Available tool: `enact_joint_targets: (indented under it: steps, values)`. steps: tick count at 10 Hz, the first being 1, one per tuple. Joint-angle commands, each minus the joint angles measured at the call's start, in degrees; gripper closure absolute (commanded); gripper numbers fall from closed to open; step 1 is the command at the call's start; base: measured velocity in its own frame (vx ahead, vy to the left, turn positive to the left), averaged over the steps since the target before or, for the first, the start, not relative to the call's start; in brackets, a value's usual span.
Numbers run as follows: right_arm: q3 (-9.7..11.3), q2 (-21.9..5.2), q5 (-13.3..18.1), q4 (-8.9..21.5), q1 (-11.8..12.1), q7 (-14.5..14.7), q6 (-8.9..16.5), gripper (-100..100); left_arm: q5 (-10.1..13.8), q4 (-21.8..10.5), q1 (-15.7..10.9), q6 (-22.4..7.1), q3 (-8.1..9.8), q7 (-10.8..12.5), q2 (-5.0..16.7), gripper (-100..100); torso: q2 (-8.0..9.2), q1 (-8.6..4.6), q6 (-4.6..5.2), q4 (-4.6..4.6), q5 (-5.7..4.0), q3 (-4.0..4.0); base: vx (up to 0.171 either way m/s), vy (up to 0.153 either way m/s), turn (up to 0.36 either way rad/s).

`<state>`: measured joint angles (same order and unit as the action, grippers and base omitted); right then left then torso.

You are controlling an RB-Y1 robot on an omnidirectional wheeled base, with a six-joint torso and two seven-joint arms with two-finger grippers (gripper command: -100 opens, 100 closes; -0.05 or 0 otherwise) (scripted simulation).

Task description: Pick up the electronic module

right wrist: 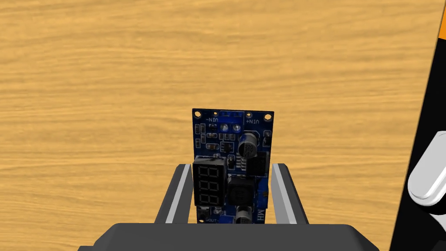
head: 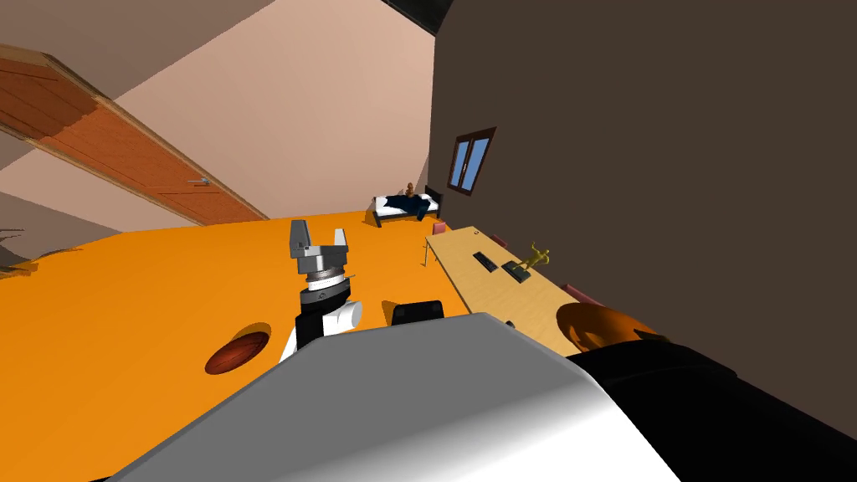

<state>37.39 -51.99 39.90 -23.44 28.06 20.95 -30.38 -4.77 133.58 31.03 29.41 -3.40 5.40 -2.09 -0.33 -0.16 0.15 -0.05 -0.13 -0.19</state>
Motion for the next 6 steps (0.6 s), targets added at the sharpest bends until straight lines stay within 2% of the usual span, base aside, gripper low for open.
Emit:
enact_joint_targets:
  steps: [1,2,3,4,5,6]
  values:
    - [-1.6,0.2,-0.1,0.4,0.8,2.9,-0.3,100,0.0,0.0,0.0,0.0,0.0,0.0,0.0,0,0.0,0.0,0.0,0.0,0.0,0.0,0.131,-0.015,-0.207]
    - [-1.6,0.2,-0.1,0.4,0.8,4.0,-0.3,100,0.0,0.0,0.0,0.0,0.0,0.0,0.0,0,-0.06,-0.04,0.06,-0.02,-0.01,-0.03,0.104,0.003,-0.108]
    - [-3.0,0.3,-0.3,0.8,1.5,5.9,-0.7,100,0.0,0.0,0.0,0.0,0.0,0.0,0.0,0,-0.01,-0.01,-0.04,0.0,0.0,0.0,0.123,0.002,-0.2]
    - [-3.0,0.3,-0.3,0.8,1.5,7.1,-0.7,100,0.0,0.0,0.0,0.0,0.0,0.0,0.0,0,-0.04,0.0,0.05,-0.02,0.01,-0.02,0.111,0.003,-0.099]
    - [-2.9,0.6,-0.3,1.7,1.1,6.5,-1.0,100,0.0,0.0,0.0,0.0,0.0,0.0,0.0,0,-0.03,-0.01,-0.06,0.0,0.0,-0.01,0.04,0.003,-0.004]
    - [-2.9,0.6,-0.3,1.7,1.1,6.8,-1.1,0,0.0,0.0,0.0,0.0,0.0,0.0,0.0,0,0.14,-0.03,-0.08,0.03,0.0,0.08,0.009,0.001,0.004]
